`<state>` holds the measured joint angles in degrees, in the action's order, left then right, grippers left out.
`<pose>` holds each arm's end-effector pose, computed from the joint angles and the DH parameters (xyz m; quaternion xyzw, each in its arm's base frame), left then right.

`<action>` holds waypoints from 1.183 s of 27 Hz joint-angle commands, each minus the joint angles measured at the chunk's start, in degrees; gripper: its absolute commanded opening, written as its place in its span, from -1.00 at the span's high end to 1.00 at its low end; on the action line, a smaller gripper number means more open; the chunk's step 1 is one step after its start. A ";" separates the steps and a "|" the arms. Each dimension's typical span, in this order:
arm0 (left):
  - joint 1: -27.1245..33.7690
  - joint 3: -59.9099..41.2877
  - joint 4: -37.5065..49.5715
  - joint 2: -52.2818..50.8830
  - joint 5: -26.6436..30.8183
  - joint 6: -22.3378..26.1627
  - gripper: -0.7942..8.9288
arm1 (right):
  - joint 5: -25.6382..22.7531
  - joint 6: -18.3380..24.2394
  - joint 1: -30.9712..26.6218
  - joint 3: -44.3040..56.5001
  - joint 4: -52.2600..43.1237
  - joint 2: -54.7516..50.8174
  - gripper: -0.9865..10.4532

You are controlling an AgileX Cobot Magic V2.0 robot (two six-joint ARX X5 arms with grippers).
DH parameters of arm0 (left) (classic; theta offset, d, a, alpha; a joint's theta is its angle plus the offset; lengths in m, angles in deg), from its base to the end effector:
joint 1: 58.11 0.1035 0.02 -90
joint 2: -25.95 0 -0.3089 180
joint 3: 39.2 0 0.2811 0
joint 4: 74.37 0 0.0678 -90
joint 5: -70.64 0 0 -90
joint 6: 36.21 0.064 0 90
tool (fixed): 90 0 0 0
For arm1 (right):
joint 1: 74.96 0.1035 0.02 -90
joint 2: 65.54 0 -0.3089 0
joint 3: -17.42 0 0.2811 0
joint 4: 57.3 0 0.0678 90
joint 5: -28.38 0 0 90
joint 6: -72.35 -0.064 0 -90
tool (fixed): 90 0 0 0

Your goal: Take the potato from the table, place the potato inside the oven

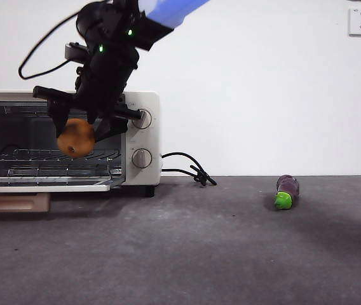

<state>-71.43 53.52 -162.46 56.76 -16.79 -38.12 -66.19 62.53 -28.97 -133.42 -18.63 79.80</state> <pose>0.0058 0.0016 0.4516 0.0151 0.2258 -0.0875 0.9701 0.4650 0.4740 0.2341 -0.0447 0.2862 0.3156 0.9036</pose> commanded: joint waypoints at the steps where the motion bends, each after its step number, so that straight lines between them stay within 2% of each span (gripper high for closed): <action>1: 0.00 -0.24 0.33 0.13 0.04 0.63 0.85 | -0.50 -0.24 0.04 0.15 -1.42 1.11 0.83; 9: 0.00 -0.26 0.33 2.27 0.42 0.63 0.85 | -1.46 -0.63 -0.22 0.15 -1.99 1.11 0.81; 13: 0.00 -0.24 0.33 2.80 0.42 0.63 0.85 | -1.49 -0.66 -0.22 0.15 -1.99 1.11 0.30; 16: 0.00 -0.26 0.33 2.80 0.44 0.68 0.85 | -2.69 -0.66 -0.22 0.15 -1.92 1.11 0.04; 18: 0.00 -0.26 0.35 2.80 0.44 0.70 0.85 | -3.87 -0.66 -0.22 0.15 -1.99 1.11 -0.07; 32: 0.00 -0.26 0.33 2.80 0.39 0.87 0.85 | -4.20 -0.61 0.31 -0.17 -0.42 0.31 -0.07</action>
<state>-71.43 53.52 -162.48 59.78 -16.53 -37.88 -70.17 62.29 -28.81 -133.44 -18.96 79.80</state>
